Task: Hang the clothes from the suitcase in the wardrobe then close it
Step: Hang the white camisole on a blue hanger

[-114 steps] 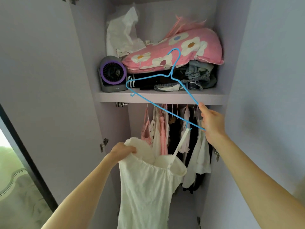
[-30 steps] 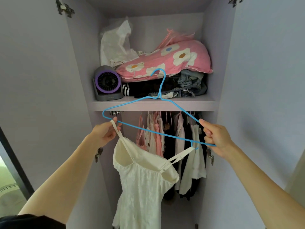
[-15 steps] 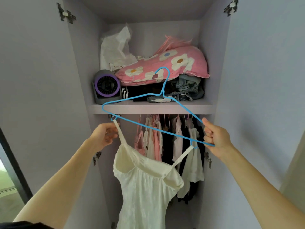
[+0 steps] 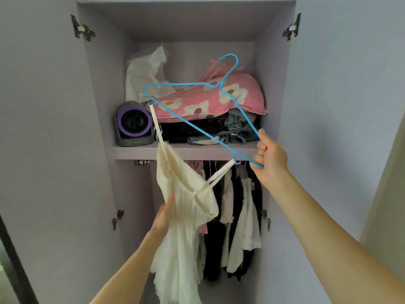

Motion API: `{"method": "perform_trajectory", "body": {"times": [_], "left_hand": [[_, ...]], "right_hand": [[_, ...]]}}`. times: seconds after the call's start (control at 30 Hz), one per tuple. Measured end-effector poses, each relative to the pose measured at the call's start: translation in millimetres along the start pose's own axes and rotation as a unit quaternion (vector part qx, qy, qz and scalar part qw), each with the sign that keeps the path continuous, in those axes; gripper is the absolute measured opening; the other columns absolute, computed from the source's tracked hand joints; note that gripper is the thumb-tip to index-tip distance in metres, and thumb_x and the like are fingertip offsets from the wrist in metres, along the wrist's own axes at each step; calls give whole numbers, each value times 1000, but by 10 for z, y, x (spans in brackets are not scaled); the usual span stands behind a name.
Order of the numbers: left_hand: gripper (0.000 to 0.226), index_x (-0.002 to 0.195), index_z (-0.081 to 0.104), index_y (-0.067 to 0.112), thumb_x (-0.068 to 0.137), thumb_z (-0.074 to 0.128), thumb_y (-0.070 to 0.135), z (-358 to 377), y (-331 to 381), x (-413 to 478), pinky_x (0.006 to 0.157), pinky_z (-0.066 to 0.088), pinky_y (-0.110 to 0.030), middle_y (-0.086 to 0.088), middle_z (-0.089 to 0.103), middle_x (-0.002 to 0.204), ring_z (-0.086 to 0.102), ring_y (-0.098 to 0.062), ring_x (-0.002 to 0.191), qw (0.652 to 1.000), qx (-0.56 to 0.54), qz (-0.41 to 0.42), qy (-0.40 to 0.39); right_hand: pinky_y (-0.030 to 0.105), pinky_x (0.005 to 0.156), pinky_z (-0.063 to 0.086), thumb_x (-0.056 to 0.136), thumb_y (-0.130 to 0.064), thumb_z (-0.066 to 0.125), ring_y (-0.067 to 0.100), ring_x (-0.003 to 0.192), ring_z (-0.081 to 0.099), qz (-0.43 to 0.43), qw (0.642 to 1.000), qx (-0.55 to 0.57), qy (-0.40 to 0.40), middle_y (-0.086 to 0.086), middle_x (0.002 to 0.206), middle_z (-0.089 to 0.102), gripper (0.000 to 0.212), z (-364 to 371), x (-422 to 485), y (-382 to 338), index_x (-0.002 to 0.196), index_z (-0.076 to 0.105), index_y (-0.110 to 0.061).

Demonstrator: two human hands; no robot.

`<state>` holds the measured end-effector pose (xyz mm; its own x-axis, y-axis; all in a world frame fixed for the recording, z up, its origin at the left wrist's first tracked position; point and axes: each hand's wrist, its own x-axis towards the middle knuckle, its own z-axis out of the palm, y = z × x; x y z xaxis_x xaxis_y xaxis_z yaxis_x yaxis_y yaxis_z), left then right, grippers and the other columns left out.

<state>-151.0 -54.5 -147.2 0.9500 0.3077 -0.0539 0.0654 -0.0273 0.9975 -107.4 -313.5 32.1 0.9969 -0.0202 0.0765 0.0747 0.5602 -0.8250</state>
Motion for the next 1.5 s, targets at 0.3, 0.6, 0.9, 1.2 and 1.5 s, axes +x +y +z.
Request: {"method": "perform_trajectory", "body": {"times": [0.3,0.6,0.9,1.2,1.5], "left_hand": [[106,122,17,27,50,87,62,549,-153,234,87,55,-45,4,48,116,60,-26,102,974,199,51,94],[140,151,0,30,48,93,55,883,-204,370,112,33,-58,-8,24,157,36,-35,138,958,182,7,222],[82,148,29,8,85,71,39,759,21,569,100,47,-52,-17,55,133,54,-37,122,962,176,-74,195],[48,139,47,6,99,51,34,237,303,654,101,45,-47,-14,57,125,56,-36,113,983,-58,-105,142],[66,134,53,7,79,71,40,-765,117,842,93,53,-52,-14,63,121,62,-39,105,956,-92,-149,235]], "right_hand": [[25,43,13,91,-37,68,10,42,14,-20,1000,15,-5,-8,52,22,46,290,-93,-330,59,38,-21],[26,47,13,91,-34,67,11,42,17,-77,996,46,-6,-10,46,28,44,401,-213,-878,58,42,-20],[26,46,14,91,-33,67,11,43,14,-90,991,94,-7,-8,53,23,46,249,-250,-1098,57,38,-21],[26,46,12,90,-36,68,12,42,14,-110,989,86,53,-8,52,24,47,-126,-100,-1002,59,36,-22],[23,46,20,88,-41,67,9,35,25,-82,983,-51,155,-9,69,51,30,-523,164,-468,69,55,-21]]}}
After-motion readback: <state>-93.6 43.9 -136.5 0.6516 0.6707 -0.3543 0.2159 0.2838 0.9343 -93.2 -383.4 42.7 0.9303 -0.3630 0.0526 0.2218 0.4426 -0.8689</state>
